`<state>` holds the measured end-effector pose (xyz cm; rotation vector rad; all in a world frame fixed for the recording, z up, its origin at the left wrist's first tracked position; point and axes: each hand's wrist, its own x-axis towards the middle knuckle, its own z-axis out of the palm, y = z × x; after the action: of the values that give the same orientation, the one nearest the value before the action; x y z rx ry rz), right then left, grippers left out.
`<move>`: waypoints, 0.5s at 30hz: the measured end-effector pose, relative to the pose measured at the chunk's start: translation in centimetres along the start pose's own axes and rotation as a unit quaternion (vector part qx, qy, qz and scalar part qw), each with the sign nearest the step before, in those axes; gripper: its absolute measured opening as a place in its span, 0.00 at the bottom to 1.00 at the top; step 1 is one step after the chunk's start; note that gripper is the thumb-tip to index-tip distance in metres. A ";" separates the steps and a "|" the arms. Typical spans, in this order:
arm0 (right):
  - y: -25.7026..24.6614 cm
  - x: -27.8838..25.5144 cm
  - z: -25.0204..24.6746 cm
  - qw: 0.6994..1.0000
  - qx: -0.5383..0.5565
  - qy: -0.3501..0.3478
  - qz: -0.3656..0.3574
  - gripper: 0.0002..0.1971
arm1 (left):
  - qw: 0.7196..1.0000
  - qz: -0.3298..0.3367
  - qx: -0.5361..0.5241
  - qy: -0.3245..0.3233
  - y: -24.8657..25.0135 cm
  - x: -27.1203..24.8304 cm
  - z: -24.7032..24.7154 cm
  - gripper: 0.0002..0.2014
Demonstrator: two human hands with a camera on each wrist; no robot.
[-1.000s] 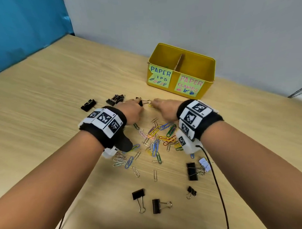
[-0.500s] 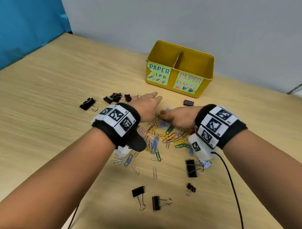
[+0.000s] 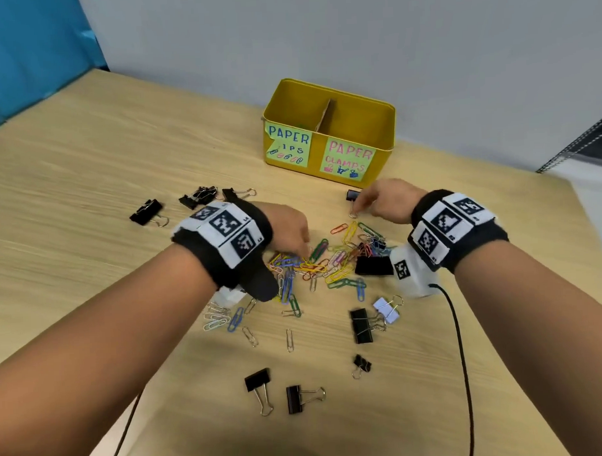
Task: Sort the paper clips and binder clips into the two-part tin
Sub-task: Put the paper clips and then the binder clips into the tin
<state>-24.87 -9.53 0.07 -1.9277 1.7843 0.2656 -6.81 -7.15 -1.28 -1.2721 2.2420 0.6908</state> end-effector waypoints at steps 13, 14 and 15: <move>2.1 -4.8 1.4 0.984 -0.068 -0.117 0.120 0.26 | 0.990 0.093 0.108 -0.025 3.9 0.9 2.3 0.31; 2.3 -4.9 1.2 0.986 -0.048 -0.106 0.121 0.26 | 0.991 0.091 0.100 -0.012 3.8 0.7 2.1 0.30; 2.2 -5.0 1.3 0.989 -0.031 -0.089 0.118 0.25 | 0.992 0.092 0.091 0.003 3.9 0.5 1.8 0.30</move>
<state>-27.38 -4.54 0.82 -1.6730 1.9014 0.5631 -10.23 -4.58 -2.24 -0.9906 2.3866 0.5322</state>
